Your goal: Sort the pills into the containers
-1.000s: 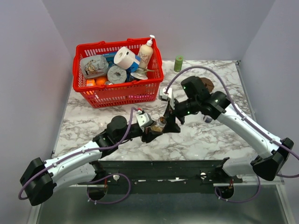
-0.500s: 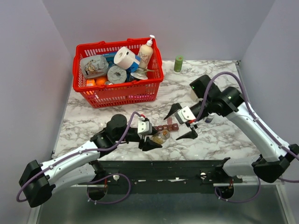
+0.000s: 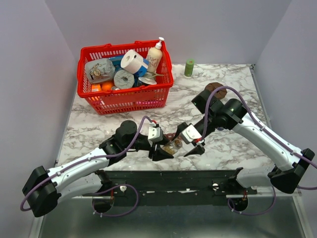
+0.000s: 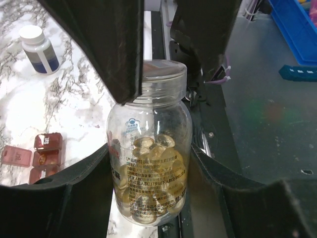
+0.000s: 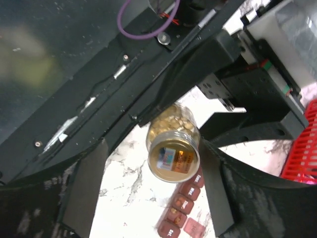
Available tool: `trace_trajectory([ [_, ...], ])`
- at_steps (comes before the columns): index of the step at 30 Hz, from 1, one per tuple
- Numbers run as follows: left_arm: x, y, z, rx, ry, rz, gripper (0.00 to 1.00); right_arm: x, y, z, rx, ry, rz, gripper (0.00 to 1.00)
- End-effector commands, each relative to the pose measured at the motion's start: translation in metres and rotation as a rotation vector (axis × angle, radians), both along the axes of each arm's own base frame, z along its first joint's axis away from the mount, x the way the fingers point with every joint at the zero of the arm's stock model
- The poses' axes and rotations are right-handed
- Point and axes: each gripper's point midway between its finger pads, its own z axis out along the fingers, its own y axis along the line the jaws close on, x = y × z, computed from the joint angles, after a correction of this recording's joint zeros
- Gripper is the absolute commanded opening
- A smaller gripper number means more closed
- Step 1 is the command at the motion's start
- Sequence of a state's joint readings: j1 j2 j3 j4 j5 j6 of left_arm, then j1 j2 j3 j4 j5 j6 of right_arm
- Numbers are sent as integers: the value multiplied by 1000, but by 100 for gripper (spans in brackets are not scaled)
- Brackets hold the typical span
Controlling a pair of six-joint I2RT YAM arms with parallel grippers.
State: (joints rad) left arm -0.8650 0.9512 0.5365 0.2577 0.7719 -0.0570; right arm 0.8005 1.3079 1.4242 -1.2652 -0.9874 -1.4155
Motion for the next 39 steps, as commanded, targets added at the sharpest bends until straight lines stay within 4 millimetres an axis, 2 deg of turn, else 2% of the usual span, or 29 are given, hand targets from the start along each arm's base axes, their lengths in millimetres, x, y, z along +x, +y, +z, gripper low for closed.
trace_trajectory([
  [1,1,-5,34,-122,-50,-12,0,4,2,-5,-9,-27,-25,78],
  [3,1,-4,36,-131,-44,-7,0,8,5,-5,-7,-24,-45,74],
  [8,5,-1,39,-159,-55,35,0,15,11,0,-3,2,-103,53],
  [11,20,2,40,-164,-81,129,0,19,14,4,-11,50,-169,45],
  [13,38,6,43,-175,-101,241,0,22,14,-4,-60,123,-258,42],
  [15,50,13,54,-215,-137,328,0,27,16,-9,-94,191,-349,41],
  [19,93,36,81,-324,-178,618,0,37,19,-33,-207,343,-529,40],
  [22,110,46,91,-372,-189,733,0,55,25,-42,-228,435,-722,41],
  [25,122,47,90,-357,-188,792,0,68,29,-48,-237,497,-835,41],
  [27,114,35,83,-333,-185,712,0,69,35,-38,-230,550,-833,43],
  [29,105,29,74,-293,-182,645,0,66,37,-26,-216,569,-794,53],
  [30,96,24,68,-274,-173,587,0,63,39,-12,-182,555,-740,59],
  [31,89,22,56,-236,-162,547,0,61,39,-4,-161,541,-716,72],
  [32,83,23,54,-231,-165,525,0,58,35,1,-160,529,-699,81],
  [33,72,20,49,-217,-160,464,0,58,35,14,-120,476,-651,86],
  [34,66,20,39,-181,-147,433,0,56,32,23,-98,442,-632,95],
  [35,59,22,40,-181,-150,407,0,51,27,26,-103,425,-613,99],
  [37,40,20,34,-167,-135,304,0,46,24,43,-49,339,-534,100],
  [38,33,20,34,-165,-132,273,0,37,16,43,-62,327,-501,100],
  [39,28,20,33,-152,-126,244,0,30,13,48,-20,241,-401,100],
])
